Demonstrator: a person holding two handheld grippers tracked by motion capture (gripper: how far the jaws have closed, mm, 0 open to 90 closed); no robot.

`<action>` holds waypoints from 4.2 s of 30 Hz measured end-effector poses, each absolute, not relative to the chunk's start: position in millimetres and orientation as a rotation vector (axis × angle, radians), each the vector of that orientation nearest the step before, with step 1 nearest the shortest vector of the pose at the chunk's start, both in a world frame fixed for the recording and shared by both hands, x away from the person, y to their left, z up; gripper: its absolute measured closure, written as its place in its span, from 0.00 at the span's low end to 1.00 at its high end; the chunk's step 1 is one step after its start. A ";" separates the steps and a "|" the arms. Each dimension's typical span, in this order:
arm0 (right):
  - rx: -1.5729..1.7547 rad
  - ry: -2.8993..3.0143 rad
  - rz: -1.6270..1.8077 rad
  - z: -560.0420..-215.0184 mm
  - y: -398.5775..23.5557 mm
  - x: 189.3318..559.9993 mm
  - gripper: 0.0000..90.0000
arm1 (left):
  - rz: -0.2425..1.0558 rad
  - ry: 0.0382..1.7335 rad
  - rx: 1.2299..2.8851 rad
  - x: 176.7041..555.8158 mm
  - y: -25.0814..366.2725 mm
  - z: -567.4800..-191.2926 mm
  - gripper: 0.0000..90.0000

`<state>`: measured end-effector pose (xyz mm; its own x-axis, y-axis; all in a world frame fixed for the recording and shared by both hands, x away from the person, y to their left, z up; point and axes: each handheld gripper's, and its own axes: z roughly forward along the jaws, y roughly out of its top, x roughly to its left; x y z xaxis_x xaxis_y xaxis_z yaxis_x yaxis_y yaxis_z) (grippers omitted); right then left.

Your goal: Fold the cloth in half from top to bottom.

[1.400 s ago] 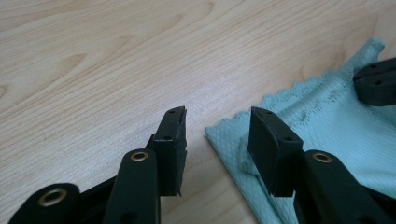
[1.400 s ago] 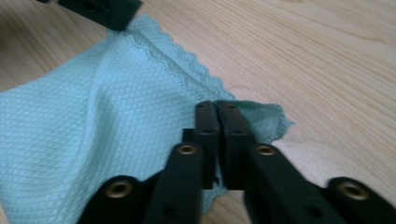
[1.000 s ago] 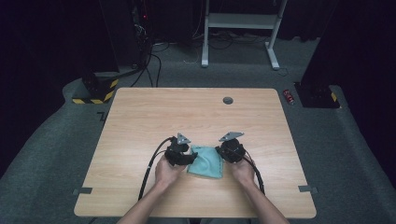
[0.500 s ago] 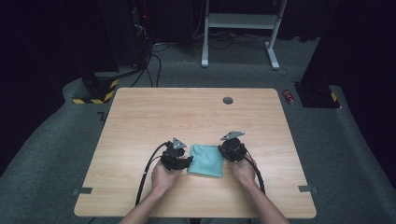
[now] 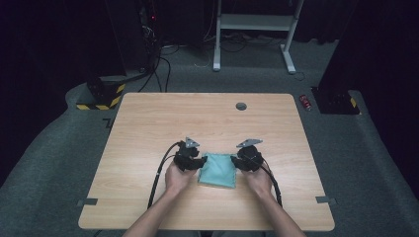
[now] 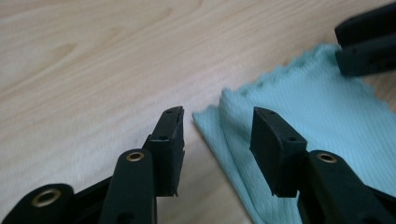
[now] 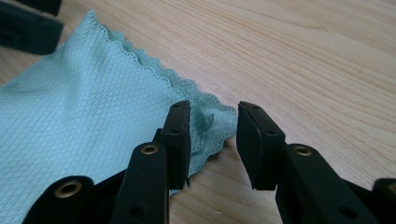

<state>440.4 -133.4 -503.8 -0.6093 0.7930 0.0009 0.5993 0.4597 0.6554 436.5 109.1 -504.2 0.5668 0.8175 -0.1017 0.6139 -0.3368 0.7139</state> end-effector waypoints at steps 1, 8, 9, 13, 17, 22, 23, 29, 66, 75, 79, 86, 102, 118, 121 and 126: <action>1.192 2.411 0.895 -504.5 -133.4 440.4 0.72 | 0.356 1.136 2.078 439.5 107.4 -503.5 0.61; 1.210 2.434 0.911 -509.1 -133.0 443.4 0.84 | 0.299 1.121 2.127 453.7 97.3 -506.8 0.80; 1.195 2.440 0.905 -508.8 -132.4 443.2 0.89 | 0.290 1.119 2.132 454.5 95.9 -507.0 0.86; 1.148 2.455 0.903 -508.0 -129.4 442.7 0.99 | 0.293 1.104 2.147 454.0 96.1 -506.1 0.99; 1.108 2.436 0.911 -503.6 -125.8 441.4 1.00 | 0.323 1.094 2.158 450.8 100.3 -499.7 1.00; 1.095 2.433 0.906 -502.6 -120.1 443.8 1.00 | 0.326 1.120 2.166 452.6 104.0 -500.8 1.00; 1.102 2.438 0.900 -504.7 -119.0 445.5 1.00 | 0.321 1.122 2.170 453.3 103.6 -502.1 1.00; 1.140 2.422 0.882 -508.0 -120.0 447.0 0.83 | 0.339 1.142 2.149 452.3 100.7 -503.8 0.78; 0.992 2.493 1.040 -514.7 -132.8 362.7 0.72 | 0.300 0.997 2.166 356.8 128.7 -514.4 0.56; 1.025 2.457 1.084 -510.7 -139.9 362.8 0.71 | 0.328 1.017 2.116 394.1 121.0 -504.4 0.56; 1.039 2.455 1.089 -512.4 -140.1 364.7 0.71 | 0.321 1.016 2.087 415.2 112.3 -508.8 0.57; 1.023 2.456 1.098 -511.9 -141.0 364.2 0.72 | 0.396 1.101 2.122 437.5 105.9 -514.5 0.59; 1.058 2.406 1.143 -507.3 -149.8 365.9 0.69 | 0.385 1.125 2.026 422.5 131.5 -491.7 0.55; 1.088 2.335 1.167 -489.2 -170.4 368.9 0.64 | 0.402 1.086 1.963 395.1 156.1 -471.7 0.50; 1.107 2.329 1.165 -484.5 -178.8 371.5 0.62 | 0.400 1.094 1.934 391.1 163.9 -469.2 0.49; 1.124 2.296 1.182 -477.4 -190.1 373.1 0.61 | 0.389 1.113 1.888 386.8 174.6 -468.0 0.47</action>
<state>373.1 -190.1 -477.4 -0.6371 0.7680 0.0655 0.4996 0.3467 0.7938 386.8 174.6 -468.0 0.5487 0.8210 -0.1577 0.5439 -0.2073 0.8131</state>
